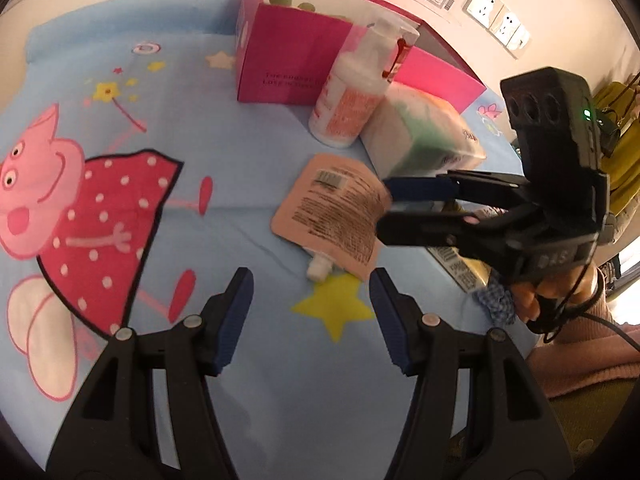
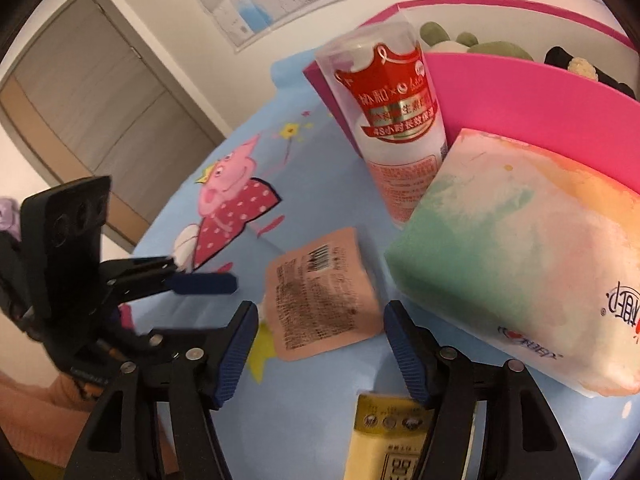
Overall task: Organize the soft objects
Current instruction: 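Move the right gripper to the peach pouch on the bedspread, then close the right gripper on the peach pouch and lift it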
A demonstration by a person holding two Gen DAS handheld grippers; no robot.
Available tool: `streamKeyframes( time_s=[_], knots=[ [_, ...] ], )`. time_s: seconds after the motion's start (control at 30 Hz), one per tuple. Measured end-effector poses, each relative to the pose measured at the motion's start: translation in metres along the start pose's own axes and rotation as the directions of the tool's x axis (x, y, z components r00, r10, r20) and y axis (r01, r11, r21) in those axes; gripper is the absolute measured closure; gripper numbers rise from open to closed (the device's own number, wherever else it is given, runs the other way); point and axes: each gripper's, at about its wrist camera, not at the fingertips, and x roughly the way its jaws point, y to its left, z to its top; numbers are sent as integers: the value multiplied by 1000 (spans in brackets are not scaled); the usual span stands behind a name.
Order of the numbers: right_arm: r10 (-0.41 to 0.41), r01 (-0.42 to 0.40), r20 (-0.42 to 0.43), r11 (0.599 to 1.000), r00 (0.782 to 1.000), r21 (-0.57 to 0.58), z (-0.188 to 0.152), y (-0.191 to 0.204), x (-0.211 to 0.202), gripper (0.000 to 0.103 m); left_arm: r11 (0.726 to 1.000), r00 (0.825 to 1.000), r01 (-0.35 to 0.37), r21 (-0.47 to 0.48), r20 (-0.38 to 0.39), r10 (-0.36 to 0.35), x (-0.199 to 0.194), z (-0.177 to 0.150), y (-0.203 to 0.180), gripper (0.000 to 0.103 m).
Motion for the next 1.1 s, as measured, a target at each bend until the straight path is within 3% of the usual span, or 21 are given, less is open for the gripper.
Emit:
streamKeyframes(
  time_s=[0.17, 0.5, 0.7, 0.8, 0.93, 1.1],
  knots=[
    [5, -5, 1, 1000, 1000, -11, -4, 3, 4, 34, 1000, 1000, 10, 10, -3, -10, 0, -7, -1, 44],
    [129, -132, -61, 990, 990, -51, -19, 29, 3, 33, 1000, 1000, 15, -20, 8, -14, -9, -16, 13, 48],
    [101, -101, -19, 994, 995, -27, -12, 25, -2, 34, 999, 1000, 5, -35, 12, -5, -9, -16, 15, 50],
    [84, -84, -5, 996, 996, -27, -5, 24, 1, 39, 999, 1000, -2, -39, 5, 2, -6, -13, 12, 62],
    [73, -73, -23, 997, 997, -22, 0, 23, 11, 55, 999, 1000, -13, -50, 0, 13, -4, -10, 11, 63],
    [70, -71, -25, 997, 997, -14, -3, 21, 13, 60, 997, 1000, -27, -71, -8, 26, -3, -8, 10, 64]
  ],
)
